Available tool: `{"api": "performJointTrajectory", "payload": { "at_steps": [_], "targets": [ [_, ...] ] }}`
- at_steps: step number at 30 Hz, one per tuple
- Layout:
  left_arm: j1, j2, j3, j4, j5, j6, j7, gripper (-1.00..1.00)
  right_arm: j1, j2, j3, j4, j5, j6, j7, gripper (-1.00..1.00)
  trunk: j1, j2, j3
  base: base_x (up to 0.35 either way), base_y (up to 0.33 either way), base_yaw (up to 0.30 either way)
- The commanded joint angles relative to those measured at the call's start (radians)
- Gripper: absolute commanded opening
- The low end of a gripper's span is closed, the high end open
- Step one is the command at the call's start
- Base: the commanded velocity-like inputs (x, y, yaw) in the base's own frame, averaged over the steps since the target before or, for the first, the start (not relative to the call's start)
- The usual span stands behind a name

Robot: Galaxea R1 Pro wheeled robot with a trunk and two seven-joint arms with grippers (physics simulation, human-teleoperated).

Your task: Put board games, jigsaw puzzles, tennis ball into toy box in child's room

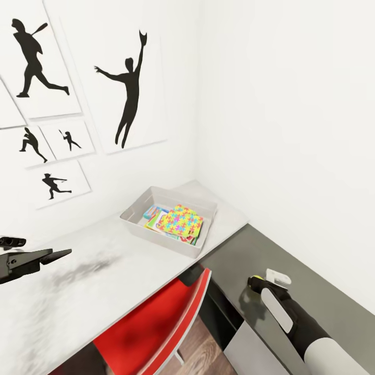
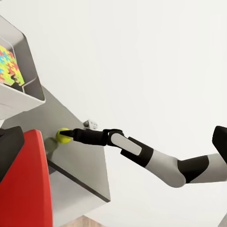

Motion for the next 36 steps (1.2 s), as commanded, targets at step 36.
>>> {"api": "performJointTrajectory", "payload": {
  "at_steps": [36],
  "targets": [
    [-0.001, 0.011, 0.011, 0.046, -0.011, 0.004, -0.004, 1.0, 0.178, -0.021, -0.096, -0.696, -0.026, 0.163, 0.088, -1.0, 0.001, -0.002, 0.056, 0.0, 0.0, 0.0]
  ]
}}
